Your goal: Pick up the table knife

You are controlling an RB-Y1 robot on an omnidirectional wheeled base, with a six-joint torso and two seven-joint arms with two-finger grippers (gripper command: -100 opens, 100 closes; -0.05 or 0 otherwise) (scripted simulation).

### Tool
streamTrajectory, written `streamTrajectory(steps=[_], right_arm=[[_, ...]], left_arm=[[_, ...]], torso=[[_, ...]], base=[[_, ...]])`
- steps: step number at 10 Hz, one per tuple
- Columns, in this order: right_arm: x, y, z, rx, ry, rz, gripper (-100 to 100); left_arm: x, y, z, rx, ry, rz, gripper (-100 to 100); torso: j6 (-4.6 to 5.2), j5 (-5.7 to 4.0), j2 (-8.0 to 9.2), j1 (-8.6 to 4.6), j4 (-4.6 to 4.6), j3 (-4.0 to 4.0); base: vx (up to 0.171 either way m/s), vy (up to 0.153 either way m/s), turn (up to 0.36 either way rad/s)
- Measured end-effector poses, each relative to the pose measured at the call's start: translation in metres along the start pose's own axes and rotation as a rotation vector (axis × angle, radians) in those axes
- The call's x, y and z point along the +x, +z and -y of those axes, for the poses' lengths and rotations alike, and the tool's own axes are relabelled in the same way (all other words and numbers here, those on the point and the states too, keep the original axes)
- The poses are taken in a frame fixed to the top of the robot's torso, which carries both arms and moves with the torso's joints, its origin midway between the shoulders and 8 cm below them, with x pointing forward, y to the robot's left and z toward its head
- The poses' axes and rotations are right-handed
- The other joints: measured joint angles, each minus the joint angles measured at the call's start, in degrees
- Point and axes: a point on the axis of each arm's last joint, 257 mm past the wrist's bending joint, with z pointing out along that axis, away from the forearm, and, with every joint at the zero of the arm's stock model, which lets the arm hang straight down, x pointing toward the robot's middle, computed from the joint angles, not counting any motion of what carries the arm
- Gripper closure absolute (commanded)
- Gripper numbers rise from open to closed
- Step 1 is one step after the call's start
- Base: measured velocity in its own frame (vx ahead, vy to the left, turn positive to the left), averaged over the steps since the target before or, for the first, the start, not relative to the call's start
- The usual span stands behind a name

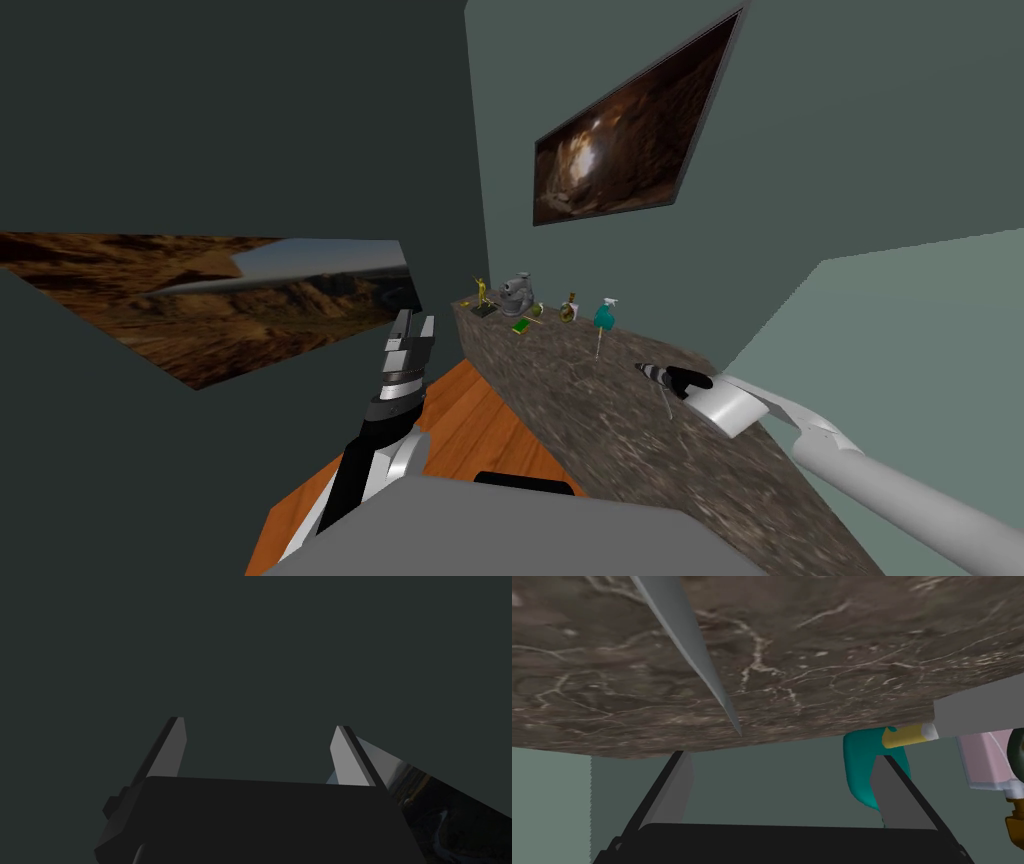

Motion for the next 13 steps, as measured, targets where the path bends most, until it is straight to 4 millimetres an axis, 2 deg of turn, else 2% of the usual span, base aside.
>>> streamTrajectory(steps=[3, 4, 5, 7, 8, 12, 13], right_arm=[[0.019, 0.004, 0.024, 0.087, -0.060, -0.049, -100], [0.020, 0.004, 0.026, 0.092, -0.062, -0.052, 0], [0.020, 0.004, 0.025, 0.092, -0.062, -0.052, -100], [0.029, 0.011, 0.034, 0.101, -0.055, -0.052, -100], [0.029, 0.011, 0.034, 0.100, -0.055, -0.051, 100], [0.029, 0.011, 0.037, 0.108, -0.057, -0.052, 100], [0.029, 0.011, 0.037, 0.108, -0.057, -0.052, 0]], left_arm=[[0.000, 0.000, 0.000, 0.000, 0.000, 0.000, 0], [0.000, 0.000, 0.000, 0.000, 0.000, 0.000, 0], [0.000, 0.000, 0.000, 0.000, 0.000, 0.000, 0], [0.000, 0.000, 0.000, 0.000, 0.000, 0.000, 0], [0.000, 0.000, 0.000, 0.000, 0.000, 0.000, 0], [0.000, 0.000, 0.000, 0.000, 0.000, 0.000, 0], [0.000, 0.000, 0.000, 0.000, 0.000, 0.000, 0]], torso=[[0.01, 0.00, 0.03, -0.03, 0.01, 0.01], [0.00, 0.00, 0.06, -0.01, 0.02, 0.04], [0.00, 0.00, 0.09, 0.01, 0.02, 0.05], [-0.01, -0.04, -0.12, -0.16, -0.02, -0.06], [0.00, -0.02, -0.04, -0.09, -0.01, -0.03], [-0.10, -0.09, 0.12, -0.05, 0.07, 0.09], [-0.09, -0.09, 0.13, -0.06, 0.06, 0.09]], base=[[0.017, -0.008, 0.009], [0.000, 0.000, 0.000], [0.038, -0.030, 0.062], [0.049, -0.035, 0.049], [0.005, -0.004, -0.001], [0.000, -0.001, -0.006], [0.000, 0.000, 0.000]])
